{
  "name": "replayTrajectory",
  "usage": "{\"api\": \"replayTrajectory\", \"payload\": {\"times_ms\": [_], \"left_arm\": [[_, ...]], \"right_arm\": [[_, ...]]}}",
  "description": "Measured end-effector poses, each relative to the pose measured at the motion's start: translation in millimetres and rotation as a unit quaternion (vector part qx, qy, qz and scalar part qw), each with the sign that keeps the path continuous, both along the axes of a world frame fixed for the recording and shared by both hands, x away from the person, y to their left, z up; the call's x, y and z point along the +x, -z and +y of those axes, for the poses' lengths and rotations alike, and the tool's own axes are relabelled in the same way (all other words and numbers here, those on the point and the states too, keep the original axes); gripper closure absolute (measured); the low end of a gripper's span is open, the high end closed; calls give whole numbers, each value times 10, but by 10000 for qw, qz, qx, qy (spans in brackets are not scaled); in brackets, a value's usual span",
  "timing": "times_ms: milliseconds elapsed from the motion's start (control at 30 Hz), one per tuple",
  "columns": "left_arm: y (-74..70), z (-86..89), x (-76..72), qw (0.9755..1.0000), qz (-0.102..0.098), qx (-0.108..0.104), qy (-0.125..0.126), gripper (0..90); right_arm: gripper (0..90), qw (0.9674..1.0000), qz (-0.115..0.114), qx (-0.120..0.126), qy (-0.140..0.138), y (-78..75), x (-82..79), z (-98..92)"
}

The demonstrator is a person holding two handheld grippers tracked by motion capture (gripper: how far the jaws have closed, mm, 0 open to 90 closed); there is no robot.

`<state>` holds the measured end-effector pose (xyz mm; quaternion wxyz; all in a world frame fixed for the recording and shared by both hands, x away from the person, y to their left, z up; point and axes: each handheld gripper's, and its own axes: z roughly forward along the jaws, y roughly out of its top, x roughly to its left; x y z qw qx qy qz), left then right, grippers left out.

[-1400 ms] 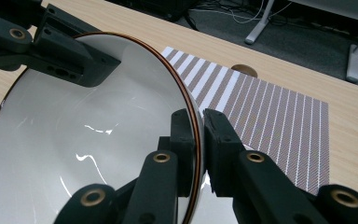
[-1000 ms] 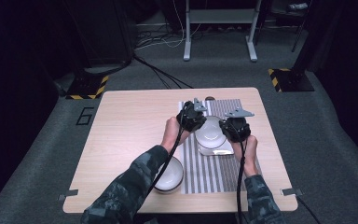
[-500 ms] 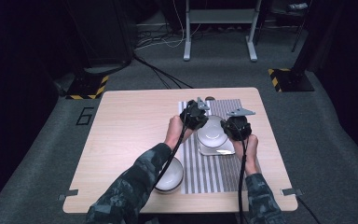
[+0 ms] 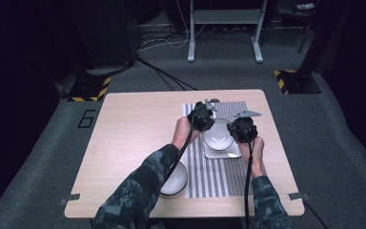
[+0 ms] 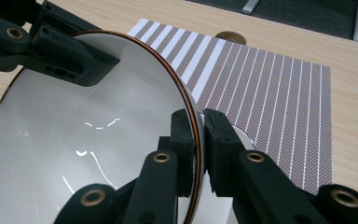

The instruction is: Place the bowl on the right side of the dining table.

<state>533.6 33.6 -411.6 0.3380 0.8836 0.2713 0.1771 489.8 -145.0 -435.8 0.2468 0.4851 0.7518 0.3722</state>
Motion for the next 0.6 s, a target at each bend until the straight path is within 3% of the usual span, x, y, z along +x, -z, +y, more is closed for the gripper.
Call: {"api": "replayTrajectory", "payload": {"times_ms": [600], "left_arm": [[96,-106,109,9998,211,48,-24,815]], "right_arm": [[825,9998,180,-20,64,84,82,-77]]}}
